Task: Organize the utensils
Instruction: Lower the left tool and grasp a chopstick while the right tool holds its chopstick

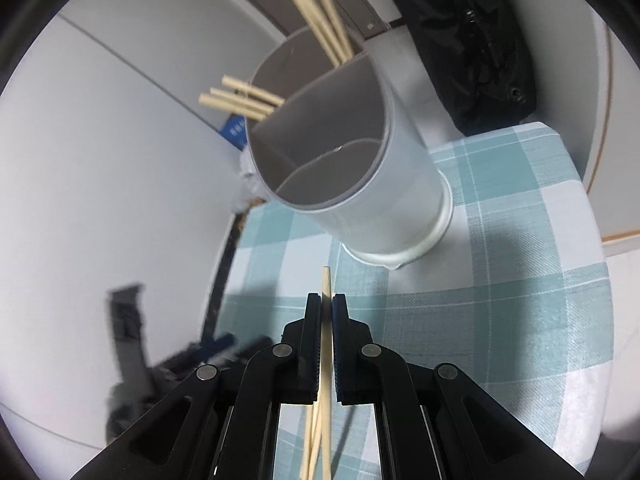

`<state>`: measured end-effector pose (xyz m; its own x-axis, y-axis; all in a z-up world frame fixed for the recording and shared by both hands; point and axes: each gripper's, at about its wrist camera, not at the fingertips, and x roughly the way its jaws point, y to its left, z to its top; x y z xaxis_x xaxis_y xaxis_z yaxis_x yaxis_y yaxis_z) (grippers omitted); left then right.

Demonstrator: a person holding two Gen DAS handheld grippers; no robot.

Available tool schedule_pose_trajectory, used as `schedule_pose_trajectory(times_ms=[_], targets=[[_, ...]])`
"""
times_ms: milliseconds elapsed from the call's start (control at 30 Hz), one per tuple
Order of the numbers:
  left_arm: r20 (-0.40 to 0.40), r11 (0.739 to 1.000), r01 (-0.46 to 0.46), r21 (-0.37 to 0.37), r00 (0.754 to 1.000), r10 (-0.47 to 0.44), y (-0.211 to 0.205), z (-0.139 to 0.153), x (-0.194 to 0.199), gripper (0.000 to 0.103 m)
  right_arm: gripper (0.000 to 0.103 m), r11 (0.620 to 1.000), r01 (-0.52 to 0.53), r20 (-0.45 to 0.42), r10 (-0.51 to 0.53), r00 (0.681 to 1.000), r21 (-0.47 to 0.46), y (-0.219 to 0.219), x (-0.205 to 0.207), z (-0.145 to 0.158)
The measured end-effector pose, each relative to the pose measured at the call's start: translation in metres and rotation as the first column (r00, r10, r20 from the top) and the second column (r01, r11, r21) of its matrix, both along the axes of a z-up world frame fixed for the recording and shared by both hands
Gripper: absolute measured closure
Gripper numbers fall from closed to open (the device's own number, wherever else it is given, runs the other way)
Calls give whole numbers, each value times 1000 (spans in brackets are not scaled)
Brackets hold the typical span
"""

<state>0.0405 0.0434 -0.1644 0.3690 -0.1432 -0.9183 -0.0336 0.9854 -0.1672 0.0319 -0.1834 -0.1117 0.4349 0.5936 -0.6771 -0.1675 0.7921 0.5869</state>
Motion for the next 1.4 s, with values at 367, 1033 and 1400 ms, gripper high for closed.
schedule_pose_trajectory(times_ms=[367,1033,1400], targets=[[-17,991,98,88,995,-96,-28,0,-8,25,99,1000,22,79,-22,997,-1,-25,-13,19],[-56,959,203,197,979,-196,-48,0,8,36,99,999,39,92,-39,995,1,-25,-15,17],[-89,957,272,104,961,-264,-53,3,18,98,99,998,62,98,-62,993,1,-32,-17,20]])
